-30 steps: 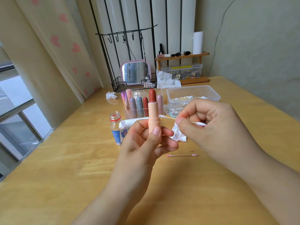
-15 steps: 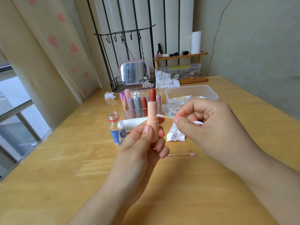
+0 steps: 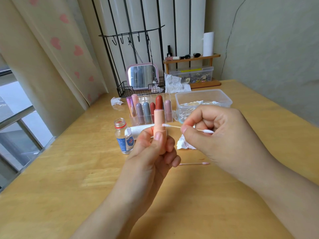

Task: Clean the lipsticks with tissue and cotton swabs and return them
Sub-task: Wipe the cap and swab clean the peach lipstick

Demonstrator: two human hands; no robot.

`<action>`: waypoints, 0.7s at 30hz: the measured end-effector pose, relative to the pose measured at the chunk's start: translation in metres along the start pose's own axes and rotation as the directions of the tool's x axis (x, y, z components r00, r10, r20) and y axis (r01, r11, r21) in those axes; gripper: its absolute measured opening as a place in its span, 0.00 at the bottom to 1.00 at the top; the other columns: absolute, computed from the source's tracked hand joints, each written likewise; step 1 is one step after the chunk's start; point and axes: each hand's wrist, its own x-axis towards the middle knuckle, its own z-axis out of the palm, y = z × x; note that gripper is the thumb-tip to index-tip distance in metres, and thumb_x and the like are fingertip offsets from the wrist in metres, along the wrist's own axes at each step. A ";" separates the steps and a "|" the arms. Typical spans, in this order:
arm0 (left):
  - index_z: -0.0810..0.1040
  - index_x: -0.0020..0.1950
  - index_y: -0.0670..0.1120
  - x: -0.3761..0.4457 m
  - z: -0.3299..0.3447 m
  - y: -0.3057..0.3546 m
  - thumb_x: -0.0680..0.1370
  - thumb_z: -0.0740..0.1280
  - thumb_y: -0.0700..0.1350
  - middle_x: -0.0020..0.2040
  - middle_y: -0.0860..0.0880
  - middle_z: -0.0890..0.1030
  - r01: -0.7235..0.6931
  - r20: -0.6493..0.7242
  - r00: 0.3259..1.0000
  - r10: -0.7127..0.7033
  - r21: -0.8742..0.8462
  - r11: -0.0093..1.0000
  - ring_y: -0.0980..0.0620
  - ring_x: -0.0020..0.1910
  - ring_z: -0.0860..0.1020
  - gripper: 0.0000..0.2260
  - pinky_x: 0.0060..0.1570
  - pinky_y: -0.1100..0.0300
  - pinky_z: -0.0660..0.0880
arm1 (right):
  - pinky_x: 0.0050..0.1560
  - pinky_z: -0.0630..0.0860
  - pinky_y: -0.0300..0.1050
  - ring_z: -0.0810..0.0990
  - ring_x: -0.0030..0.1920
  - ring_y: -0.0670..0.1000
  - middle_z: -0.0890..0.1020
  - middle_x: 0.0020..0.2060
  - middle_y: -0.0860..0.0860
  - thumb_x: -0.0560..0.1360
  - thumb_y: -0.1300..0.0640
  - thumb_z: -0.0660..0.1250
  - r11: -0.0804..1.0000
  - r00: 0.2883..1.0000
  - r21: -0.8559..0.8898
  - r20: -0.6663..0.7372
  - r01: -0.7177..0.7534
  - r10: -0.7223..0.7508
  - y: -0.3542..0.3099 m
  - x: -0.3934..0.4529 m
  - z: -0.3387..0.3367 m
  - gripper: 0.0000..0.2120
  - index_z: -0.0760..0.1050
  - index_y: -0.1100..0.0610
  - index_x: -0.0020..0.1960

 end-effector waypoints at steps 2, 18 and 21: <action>0.71 0.37 0.45 0.001 0.000 -0.001 0.74 0.62 0.44 0.32 0.49 0.71 -0.001 0.006 1.000 0.001 -0.008 1.000 0.53 0.28 0.67 0.06 0.30 0.62 0.71 | 0.28 0.69 0.35 0.63 0.26 0.44 0.66 0.24 0.56 0.66 0.55 0.67 1.000 1.000 -0.004 -0.003 0.006 -0.006 0.002 0.001 0.000 0.05 0.76 0.56 0.35; 0.76 0.37 0.46 0.001 0.001 -0.001 0.74 0.62 0.44 0.32 0.48 0.71 0.009 0.044 0.999 -0.007 -0.042 0.999 0.53 0.27 0.67 0.07 0.30 0.60 0.71 | 0.31 0.66 0.32 0.63 0.26 0.46 0.65 0.23 0.51 0.70 0.64 0.70 0.999 1.000 0.037 -0.007 -0.013 0.013 0.007 0.003 -0.002 0.08 0.76 0.58 0.33; 0.75 0.40 0.44 0.001 0.001 -0.001 0.74 0.61 0.44 0.33 0.47 0.72 0.009 0.046 0.999 -0.006 -0.051 0.999 0.53 0.28 0.67 0.06 0.30 0.60 0.71 | 0.31 0.66 0.34 0.63 0.26 0.45 0.64 0.23 0.49 0.71 0.64 0.70 0.999 1.000 0.035 -0.002 -0.016 0.017 0.006 0.003 -0.003 0.09 0.76 0.57 0.33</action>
